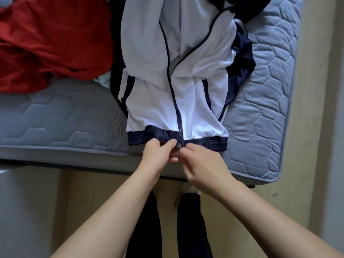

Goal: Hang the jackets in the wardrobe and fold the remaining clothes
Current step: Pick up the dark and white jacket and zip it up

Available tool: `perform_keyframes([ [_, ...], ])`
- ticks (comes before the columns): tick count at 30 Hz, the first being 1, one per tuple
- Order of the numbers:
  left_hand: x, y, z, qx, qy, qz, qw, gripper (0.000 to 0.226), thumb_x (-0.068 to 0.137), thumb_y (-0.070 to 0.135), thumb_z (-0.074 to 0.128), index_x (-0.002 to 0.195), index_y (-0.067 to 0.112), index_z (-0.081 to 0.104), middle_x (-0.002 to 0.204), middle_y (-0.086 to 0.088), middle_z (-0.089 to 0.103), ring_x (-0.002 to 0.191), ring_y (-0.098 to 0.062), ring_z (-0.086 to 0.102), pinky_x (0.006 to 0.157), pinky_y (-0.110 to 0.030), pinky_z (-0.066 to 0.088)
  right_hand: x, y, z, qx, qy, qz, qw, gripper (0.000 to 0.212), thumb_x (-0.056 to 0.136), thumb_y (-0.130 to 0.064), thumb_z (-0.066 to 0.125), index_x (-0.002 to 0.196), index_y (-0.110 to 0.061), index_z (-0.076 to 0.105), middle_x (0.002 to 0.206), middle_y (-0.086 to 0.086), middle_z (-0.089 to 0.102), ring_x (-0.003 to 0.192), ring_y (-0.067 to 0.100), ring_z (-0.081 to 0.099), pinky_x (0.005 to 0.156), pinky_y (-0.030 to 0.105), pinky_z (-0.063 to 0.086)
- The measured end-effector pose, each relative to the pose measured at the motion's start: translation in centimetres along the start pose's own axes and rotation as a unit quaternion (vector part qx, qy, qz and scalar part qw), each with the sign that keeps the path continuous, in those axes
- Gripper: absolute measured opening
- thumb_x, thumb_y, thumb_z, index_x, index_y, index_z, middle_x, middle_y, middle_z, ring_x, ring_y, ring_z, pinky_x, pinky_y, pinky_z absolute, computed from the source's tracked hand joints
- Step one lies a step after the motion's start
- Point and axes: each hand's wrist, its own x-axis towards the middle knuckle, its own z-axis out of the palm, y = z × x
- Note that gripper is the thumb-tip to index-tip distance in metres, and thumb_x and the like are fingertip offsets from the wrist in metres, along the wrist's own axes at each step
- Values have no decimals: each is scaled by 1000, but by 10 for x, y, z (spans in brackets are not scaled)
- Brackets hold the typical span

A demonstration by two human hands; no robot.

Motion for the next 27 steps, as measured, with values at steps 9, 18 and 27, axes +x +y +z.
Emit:
perform_keyframes([
  [9, 7, 4, 0, 24, -69, -54, 996, 26, 91, 18, 64, 102, -7, 62, 95, -18, 72, 85, -23, 71, 69, -33, 61, -20, 8, 5, -18, -5, 8, 1000, 16, 97, -28, 44, 88, -18, 51, 86, -2, 54, 83, 21, 55, 56, 32, 36],
  [18, 20, 34, 17, 173, -110, -1, 979, 14, 82, 6, 72, 70, 4, 65, 65, -7, 65, 58, -10, 64, 61, -23, 58, -17, 5, 1, -64, 88, -5, 994, 23, 75, -12, 78, 61, -10, 60, 55, 2, 51, 42, 27, 51, 33, 25, 36],
  [27, 23, 25, 11, 105, -99, -3, 990, 10, 84, 8, 70, 78, 1, 66, 67, -8, 63, 59, -12, 63, 69, -27, 59, -25, 14, 18, 184, -10, 164, 969, 19, 91, -31, 61, 75, -22, 63, 73, -7, 62, 67, 8, 58, 60, 30, 45],
])
